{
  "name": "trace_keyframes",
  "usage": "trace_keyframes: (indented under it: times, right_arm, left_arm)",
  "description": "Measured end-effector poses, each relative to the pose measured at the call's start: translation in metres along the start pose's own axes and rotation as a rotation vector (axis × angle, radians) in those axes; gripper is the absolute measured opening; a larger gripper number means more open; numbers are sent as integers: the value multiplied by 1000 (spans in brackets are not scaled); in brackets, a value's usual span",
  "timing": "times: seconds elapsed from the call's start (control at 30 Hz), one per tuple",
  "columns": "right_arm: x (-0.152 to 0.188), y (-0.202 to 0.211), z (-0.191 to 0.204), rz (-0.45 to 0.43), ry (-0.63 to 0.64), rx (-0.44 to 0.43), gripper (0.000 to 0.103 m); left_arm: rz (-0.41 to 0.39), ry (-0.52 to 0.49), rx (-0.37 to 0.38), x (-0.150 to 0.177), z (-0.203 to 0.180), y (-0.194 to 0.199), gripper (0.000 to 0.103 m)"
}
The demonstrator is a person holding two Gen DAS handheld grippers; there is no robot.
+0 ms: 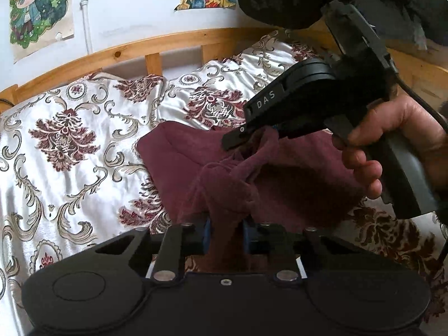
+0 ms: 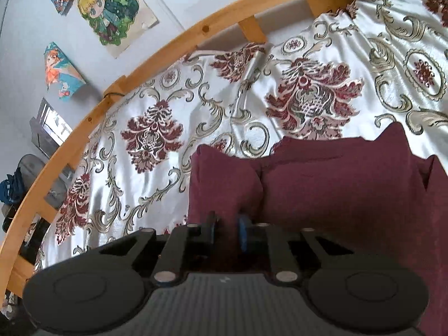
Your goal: Fold small clothes
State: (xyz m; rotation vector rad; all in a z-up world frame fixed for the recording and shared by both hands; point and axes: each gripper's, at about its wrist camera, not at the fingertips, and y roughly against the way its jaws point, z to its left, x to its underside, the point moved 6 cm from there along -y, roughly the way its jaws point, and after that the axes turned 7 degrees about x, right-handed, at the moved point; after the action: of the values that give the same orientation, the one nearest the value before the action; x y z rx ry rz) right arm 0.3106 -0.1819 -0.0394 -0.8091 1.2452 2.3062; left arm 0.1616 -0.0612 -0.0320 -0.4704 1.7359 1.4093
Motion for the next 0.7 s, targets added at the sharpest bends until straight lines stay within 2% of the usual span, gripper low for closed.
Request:
trace_keyframes:
  times: [0.13,0.37,0.5,0.7]
  right_arm:
    - [-7,22,3,-88,94,25,9]
    - [-24,48,-6,-163,182,87,9]
    - [-26,64,-25,-175,183,112,9]
    - [-11,85,-63,-169,172,173,9]
  left_arm:
    - [-20,-40,26,-10,-12,0,19]
    - [-40,-132,59,-28,-45,-7,18]
    - [-38,-141,100,-32,-63,-17,17]
    - [-23,-182,152,-31,-90,-33,17]
